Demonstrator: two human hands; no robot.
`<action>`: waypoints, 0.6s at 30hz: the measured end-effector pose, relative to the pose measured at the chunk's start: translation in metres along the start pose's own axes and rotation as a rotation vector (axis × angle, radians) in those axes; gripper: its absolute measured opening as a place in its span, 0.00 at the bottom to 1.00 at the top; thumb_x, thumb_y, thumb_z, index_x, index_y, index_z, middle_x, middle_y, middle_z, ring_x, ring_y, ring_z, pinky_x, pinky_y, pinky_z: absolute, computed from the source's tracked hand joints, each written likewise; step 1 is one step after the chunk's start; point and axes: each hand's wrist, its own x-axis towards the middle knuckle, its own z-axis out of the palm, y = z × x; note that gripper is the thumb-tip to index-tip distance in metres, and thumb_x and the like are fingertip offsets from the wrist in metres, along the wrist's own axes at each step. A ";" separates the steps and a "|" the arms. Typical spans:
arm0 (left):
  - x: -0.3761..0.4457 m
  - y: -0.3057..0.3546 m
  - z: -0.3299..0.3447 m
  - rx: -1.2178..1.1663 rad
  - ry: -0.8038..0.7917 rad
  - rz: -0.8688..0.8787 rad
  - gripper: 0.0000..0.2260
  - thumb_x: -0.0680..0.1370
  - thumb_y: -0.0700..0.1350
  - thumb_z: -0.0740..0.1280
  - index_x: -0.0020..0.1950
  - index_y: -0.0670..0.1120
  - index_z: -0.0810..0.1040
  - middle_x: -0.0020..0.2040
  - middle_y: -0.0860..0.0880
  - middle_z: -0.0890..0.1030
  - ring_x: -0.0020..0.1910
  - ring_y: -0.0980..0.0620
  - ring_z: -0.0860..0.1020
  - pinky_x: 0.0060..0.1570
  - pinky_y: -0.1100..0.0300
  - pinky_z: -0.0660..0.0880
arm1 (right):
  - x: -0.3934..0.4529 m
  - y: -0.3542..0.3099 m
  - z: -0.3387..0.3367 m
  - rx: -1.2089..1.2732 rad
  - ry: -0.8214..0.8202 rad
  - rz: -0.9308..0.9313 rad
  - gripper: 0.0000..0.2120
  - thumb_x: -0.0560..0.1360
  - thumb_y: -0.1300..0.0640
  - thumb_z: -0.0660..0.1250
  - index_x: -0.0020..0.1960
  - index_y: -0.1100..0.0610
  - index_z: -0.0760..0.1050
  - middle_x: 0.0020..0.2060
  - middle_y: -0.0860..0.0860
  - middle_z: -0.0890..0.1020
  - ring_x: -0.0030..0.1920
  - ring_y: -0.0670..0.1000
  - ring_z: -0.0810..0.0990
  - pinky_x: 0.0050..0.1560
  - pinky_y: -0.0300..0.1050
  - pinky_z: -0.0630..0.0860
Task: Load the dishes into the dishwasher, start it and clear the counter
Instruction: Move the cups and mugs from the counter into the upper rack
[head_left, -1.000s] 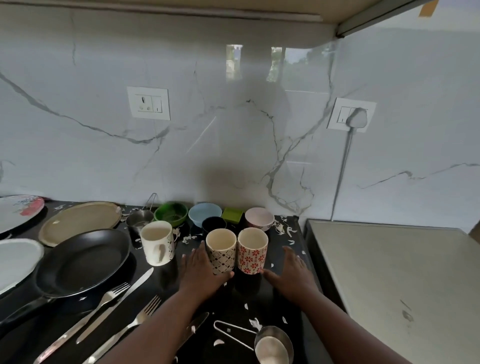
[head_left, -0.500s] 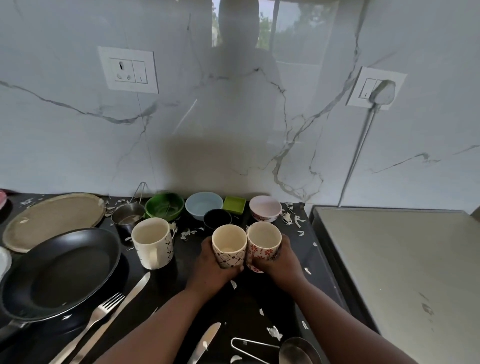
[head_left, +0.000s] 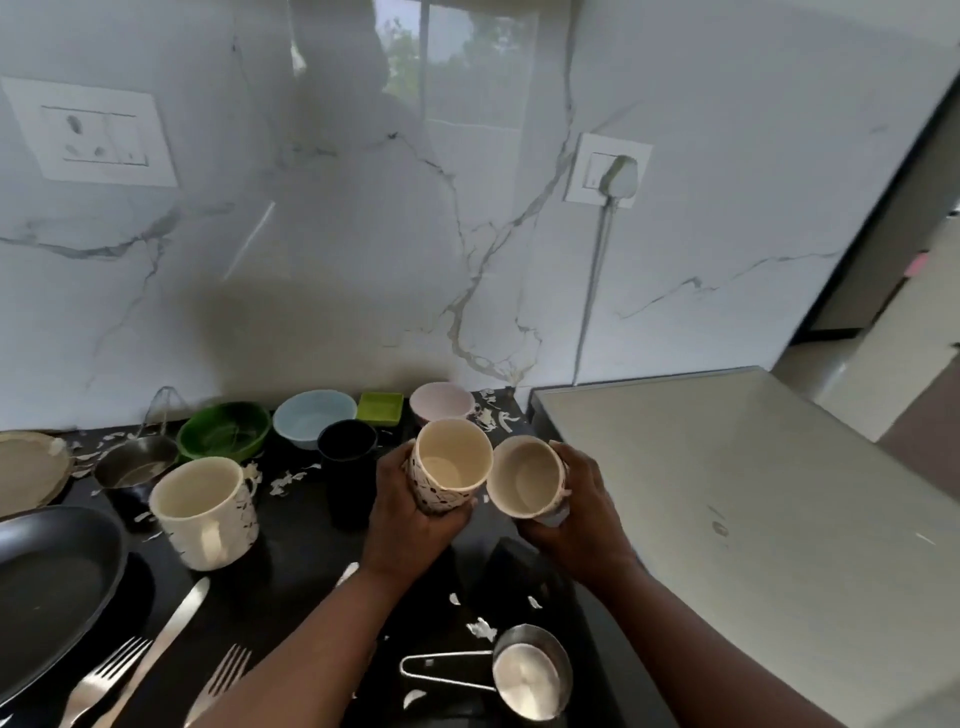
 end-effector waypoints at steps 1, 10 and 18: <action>-0.001 0.008 0.010 -0.036 0.003 0.028 0.39 0.59 0.56 0.78 0.66 0.54 0.64 0.61 0.49 0.73 0.58 0.53 0.75 0.56 0.61 0.72 | -0.005 0.000 -0.012 0.019 0.040 0.008 0.42 0.58 0.50 0.80 0.66 0.39 0.63 0.60 0.40 0.70 0.59 0.47 0.75 0.56 0.47 0.75; -0.043 0.106 0.113 -0.320 -0.199 0.058 0.39 0.59 0.54 0.79 0.67 0.60 0.66 0.63 0.46 0.72 0.61 0.54 0.75 0.56 0.58 0.77 | -0.070 0.014 -0.151 0.857 0.141 0.554 0.27 0.66 0.54 0.70 0.64 0.55 0.72 0.56 0.58 0.82 0.55 0.60 0.82 0.48 0.55 0.81; -0.184 0.210 0.214 -0.402 -0.456 -0.063 0.35 0.58 0.55 0.78 0.57 0.58 0.61 0.53 0.55 0.76 0.47 0.63 0.79 0.40 0.68 0.76 | -0.215 0.074 -0.293 1.322 0.406 0.747 0.31 0.70 0.41 0.68 0.65 0.60 0.74 0.57 0.60 0.81 0.52 0.58 0.82 0.49 0.53 0.80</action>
